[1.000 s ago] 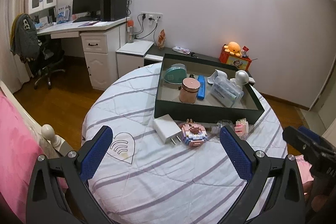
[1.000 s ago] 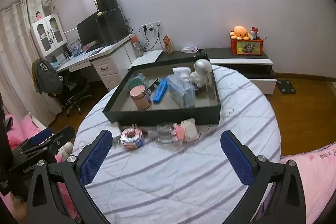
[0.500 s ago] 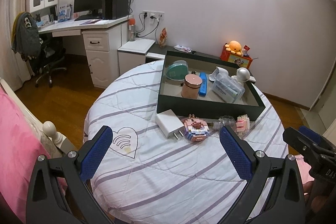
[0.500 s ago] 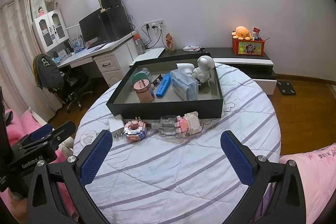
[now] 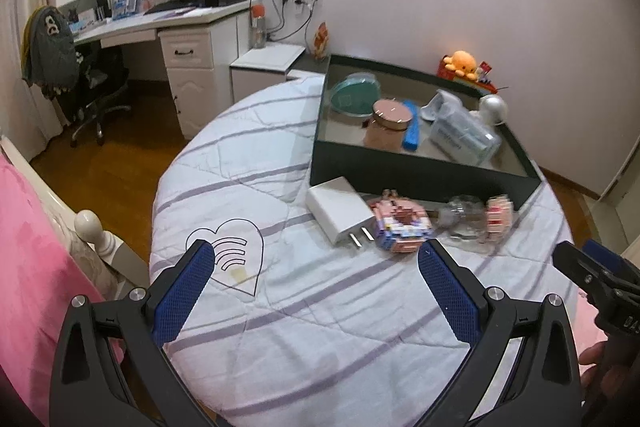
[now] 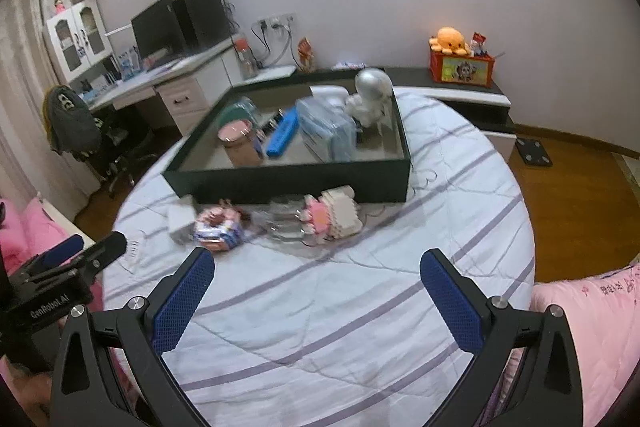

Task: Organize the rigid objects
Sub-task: 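Withdraw both tools toward the plug adapter and pink block figure, then grasp the white plug adapter with left tool while right tool grasps pink block figure, then lower both items into the dark box and open both tools, then withdraw both tools toward the block donut and glass bottle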

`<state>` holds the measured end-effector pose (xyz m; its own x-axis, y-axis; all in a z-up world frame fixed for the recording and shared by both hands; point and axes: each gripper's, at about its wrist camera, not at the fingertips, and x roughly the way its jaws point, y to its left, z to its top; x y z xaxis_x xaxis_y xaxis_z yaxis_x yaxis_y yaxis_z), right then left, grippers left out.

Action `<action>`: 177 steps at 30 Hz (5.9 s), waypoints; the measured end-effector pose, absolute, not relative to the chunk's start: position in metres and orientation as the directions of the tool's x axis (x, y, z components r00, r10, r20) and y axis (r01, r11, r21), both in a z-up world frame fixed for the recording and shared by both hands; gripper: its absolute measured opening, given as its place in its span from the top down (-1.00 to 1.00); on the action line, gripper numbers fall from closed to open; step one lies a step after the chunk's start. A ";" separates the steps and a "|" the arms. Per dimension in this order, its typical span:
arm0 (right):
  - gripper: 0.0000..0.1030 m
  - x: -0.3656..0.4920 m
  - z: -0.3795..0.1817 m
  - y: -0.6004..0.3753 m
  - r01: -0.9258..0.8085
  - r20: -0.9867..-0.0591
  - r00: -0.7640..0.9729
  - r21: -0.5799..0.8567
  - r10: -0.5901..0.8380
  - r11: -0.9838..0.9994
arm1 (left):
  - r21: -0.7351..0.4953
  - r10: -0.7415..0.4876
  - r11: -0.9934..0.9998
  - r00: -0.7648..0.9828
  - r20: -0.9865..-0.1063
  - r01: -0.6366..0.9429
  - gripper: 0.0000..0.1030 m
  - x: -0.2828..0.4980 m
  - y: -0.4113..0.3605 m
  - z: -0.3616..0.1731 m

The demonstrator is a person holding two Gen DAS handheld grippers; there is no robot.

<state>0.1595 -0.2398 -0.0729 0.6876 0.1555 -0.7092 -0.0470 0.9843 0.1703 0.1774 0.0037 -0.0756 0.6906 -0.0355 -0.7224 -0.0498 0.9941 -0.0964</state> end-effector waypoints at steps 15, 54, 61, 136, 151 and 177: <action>-1.00 0.221 -0.116 -0.253 -0.012 -0.766 0.625 0.186 0.153 0.982 | -0.058 -0.004 0.996 0.624 -0.781 -0.065 -1.00 0.246 0.001 -0.126; -0.14 0.221 -0.115 -0.255 -0.092 -0.724 0.626 0.301 0.291 0.949 | -0.124 -0.077 0.992 0.644 -0.761 -0.028 -0.25 0.230 0.027 -0.123; -0.14 0.217 -0.086 -0.252 -0.122 -0.687 0.663 0.292 0.297 0.949 | -0.123 -0.094 0.992 0.696 -0.712 0.008 -0.25 0.231 0.022 -0.086; -1.00 0.158 -0.061 -0.250 -0.023 -0.675 0.718 0.222 0.171 0.975 | -0.073 -0.059 0.997 0.739 -0.671 0.012 -0.99 0.171 0.003 -0.046; -1.00 0.139 -0.061 -0.252 -0.018 -0.675 0.720 0.215 0.162 0.977 | -0.063 -0.055 0.998 0.743 -0.667 0.017 -0.99 0.151 0.000 -0.045; -1.00 0.178 -0.080 -0.240 -0.039 -0.728 0.664 0.196 0.172 0.980 | -0.057 -0.078 0.997 0.679 -0.730 0.053 -0.99 0.189 -0.018 -0.085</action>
